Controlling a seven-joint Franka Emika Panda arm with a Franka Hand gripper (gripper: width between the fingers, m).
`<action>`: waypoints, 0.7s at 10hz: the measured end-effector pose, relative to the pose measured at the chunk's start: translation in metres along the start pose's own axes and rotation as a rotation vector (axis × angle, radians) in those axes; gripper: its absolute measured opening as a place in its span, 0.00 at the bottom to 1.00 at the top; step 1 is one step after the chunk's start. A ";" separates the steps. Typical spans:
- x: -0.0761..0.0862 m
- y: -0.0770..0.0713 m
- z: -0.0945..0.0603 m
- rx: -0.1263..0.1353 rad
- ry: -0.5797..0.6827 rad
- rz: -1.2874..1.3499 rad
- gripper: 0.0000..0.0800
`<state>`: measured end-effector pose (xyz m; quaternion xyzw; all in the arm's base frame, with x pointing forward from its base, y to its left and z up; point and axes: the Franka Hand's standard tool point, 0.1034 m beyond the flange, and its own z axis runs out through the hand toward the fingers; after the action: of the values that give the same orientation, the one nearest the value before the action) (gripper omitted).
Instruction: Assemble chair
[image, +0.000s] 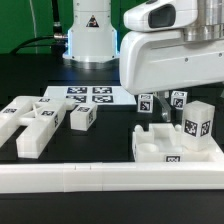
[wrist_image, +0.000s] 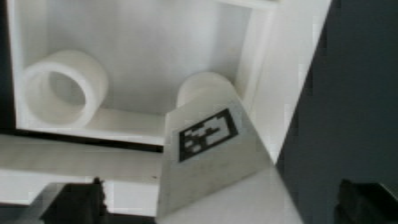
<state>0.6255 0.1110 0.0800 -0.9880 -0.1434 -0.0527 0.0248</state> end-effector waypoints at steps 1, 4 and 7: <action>0.000 0.000 0.000 -0.005 -0.002 -0.067 0.81; 0.000 0.001 0.000 -0.005 -0.001 -0.119 0.48; 0.000 0.001 0.000 -0.004 -0.001 -0.095 0.36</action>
Offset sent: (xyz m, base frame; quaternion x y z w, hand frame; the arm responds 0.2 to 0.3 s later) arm 0.0000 0.0000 0.0000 0.0000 0.0000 0.0000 1.0000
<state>0.6256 0.1096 0.0796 -0.9801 -0.1902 -0.0536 0.0204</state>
